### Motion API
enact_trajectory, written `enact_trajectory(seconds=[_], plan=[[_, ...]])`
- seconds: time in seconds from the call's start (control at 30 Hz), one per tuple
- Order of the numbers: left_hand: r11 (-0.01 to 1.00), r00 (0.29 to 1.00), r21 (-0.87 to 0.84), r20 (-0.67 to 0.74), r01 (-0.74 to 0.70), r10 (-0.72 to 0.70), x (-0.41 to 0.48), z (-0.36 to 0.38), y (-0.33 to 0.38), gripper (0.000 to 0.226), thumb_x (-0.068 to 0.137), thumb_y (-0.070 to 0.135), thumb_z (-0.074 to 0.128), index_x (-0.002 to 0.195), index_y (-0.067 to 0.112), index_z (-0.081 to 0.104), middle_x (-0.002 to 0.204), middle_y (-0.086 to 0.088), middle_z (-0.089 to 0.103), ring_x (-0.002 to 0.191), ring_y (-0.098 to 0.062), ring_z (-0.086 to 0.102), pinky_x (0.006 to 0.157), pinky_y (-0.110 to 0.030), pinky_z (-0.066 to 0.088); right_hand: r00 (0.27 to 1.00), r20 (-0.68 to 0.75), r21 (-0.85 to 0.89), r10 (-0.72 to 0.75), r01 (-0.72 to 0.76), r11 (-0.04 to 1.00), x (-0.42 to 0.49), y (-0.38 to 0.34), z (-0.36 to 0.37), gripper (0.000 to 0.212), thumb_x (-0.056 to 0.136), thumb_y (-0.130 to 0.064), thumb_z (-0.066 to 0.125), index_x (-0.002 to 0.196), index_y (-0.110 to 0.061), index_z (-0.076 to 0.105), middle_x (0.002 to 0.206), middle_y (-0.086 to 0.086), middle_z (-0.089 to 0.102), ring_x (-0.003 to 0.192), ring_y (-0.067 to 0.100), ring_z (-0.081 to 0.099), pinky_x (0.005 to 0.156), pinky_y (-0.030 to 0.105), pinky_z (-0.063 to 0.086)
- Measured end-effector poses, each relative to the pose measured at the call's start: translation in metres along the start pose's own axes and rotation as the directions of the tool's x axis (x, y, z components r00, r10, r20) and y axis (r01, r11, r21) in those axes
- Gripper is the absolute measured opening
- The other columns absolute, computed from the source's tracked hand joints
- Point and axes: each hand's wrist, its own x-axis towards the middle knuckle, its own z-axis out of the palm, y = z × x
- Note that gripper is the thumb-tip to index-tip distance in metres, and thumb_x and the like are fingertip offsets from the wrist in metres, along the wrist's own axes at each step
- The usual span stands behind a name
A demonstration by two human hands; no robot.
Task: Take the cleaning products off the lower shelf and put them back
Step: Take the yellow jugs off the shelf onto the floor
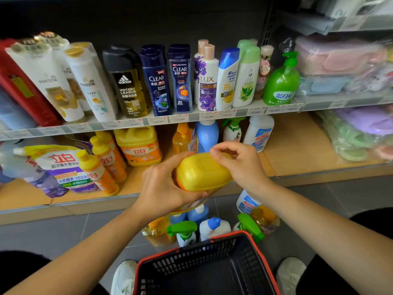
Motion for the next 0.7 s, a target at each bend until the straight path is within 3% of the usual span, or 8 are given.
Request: enact_trajectory(seconds=[0.2, 0.33, 0.4, 0.57, 0.7], plan=[[0.989, 0.992, -0.113, -0.066, 0.098, -0.105, 0.005, -0.005, -0.005, 0.088, 0.049, 0.06, 0.09, 0.129, 0.034, 0.063, 0.114, 0.014, 0.071, 0.106, -0.005, 0.067, 0.089, -0.042, 0.058, 1.0, -0.009, -0.092, 0.014, -0.015, 0.996, 0.006, 0.006, -0.014, 0.018, 0.093, -0.01, 0.068, 0.109, -0.012, 0.076, 0.101, -0.008, 0.074, 0.096, -0.005, 0.067, 0.083, 0.011, 0.049], [0.951, 0.969, -0.253, -0.118, 0.18, -0.215, 0.011, -0.011, -0.015, 0.085, 0.048, 0.059, 0.091, 0.125, 0.031, 0.066, 0.111, 0.012, 0.074, 0.102, -0.007, 0.07, 0.085, -0.043, 0.061, 1.0, 0.002, -0.111, 0.01, -0.009, 0.994, 0.004, 0.008, -0.018, 0.023, 0.09, -0.003, 0.069, 0.111, -0.008, 0.075, 0.104, 0.003, 0.076, 0.096, 0.009, 0.072, 0.085, 0.022, 0.056], [0.936, 0.96, -0.291, -0.131, 0.2, -0.246, 0.014, -0.014, -0.019, 0.085, 0.048, 0.058, 0.092, 0.124, 0.033, 0.066, 0.11, 0.011, 0.074, 0.101, -0.008, 0.072, 0.083, -0.043, 0.062, 0.999, -0.04, -0.079, 0.024, -0.027, 0.997, 0.004, 0.007, -0.018, 0.016, 0.088, -0.002, 0.071, 0.102, -0.008, 0.077, 0.089, 0.006, 0.078, 0.08, 0.016, 0.075, 0.073, 0.027, 0.06], [0.946, 0.958, -0.263, -0.162, 0.187, -0.235, 0.017, -0.021, -0.024, 0.071, 0.047, 0.062, 0.091, 0.112, 0.053, 0.063, 0.107, 0.022, 0.073, 0.097, 0.0, 0.07, 0.081, -0.039, 0.063, 0.992, -0.083, -0.012, 0.091, -0.093, 0.996, 0.007, 0.003, -0.016, 0.007, 0.083, -0.012, 0.079, 0.083, -0.019, 0.076, 0.065, 0.004, 0.074, 0.051, 0.014, 0.066, 0.049, 0.02, 0.052], [0.916, 0.942, -0.333, -0.165, 0.224, -0.291, 0.017, -0.024, -0.029, 0.078, 0.045, 0.059, 0.092, 0.116, 0.042, 0.065, 0.108, 0.014, 0.074, 0.099, -0.005, 0.072, 0.082, -0.04, 0.063, 0.981, -0.14, -0.013, 0.132, -0.135, 0.991, 0.01, 0.004, -0.013, 0.02, 0.085, -0.03, 0.078, 0.07, -0.018, 0.074, 0.053, 0.007, 0.067, 0.042, 0.013, 0.059, 0.042, 0.018, 0.045]])
